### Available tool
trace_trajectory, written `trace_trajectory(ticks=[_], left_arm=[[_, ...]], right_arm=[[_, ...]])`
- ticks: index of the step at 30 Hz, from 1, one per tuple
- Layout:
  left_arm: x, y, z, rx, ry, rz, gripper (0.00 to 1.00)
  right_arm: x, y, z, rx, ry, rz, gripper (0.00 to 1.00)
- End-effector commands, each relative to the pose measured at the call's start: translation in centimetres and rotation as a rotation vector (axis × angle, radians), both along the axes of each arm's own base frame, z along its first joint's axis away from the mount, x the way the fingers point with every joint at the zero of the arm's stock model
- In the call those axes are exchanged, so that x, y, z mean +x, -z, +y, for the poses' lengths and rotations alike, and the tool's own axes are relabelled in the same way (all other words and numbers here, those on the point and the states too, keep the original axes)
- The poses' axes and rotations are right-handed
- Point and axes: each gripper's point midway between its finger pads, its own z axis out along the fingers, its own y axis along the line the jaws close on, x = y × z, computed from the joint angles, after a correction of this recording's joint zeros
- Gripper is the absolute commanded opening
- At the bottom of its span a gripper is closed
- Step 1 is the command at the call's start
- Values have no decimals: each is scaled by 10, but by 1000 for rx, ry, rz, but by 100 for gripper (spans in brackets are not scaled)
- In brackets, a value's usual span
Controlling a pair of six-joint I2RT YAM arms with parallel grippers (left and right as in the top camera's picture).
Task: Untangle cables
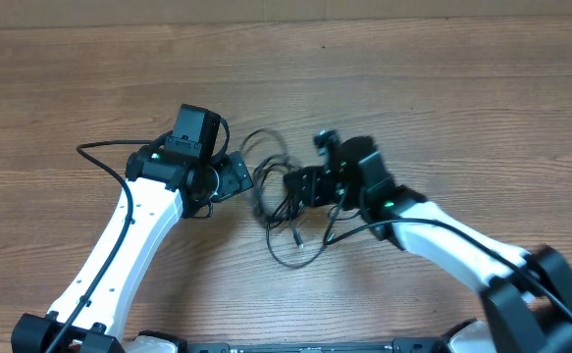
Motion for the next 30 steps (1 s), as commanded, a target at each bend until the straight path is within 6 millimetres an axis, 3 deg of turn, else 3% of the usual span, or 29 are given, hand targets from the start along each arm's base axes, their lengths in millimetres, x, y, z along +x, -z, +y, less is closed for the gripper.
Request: trace_trajectory(ticks=[1, 5, 10, 14, 23, 27, 30], left_arm=[[1, -4, -2, -2, 25, -15, 86], [-7, 1, -13, -41, 56, 12, 79], [-24, 22, -43, -117, 105, 52, 83], [-35, 44, -60, -203, 42, 84, 87], [-33, 62, -62, -263, -118, 93, 90], [-26, 60, -64, -280, -135, 69, 83], [-20, 57, -66, -296, -145, 47, 64]], right_arm=[[16, -19, -22, 2, 75, -25, 4], [13, -11, -29, -17, 85, 21, 4], [0, -14, -19, 30, 9, 55, 4], [-6, -33, -8, 111, -73, 24, 4], [-20, -72, -1, 214, -132, -4, 4], [-28, -90, 0, 245, -164, -36, 4], [-36, -104, 0, 279, -184, -37, 4]])
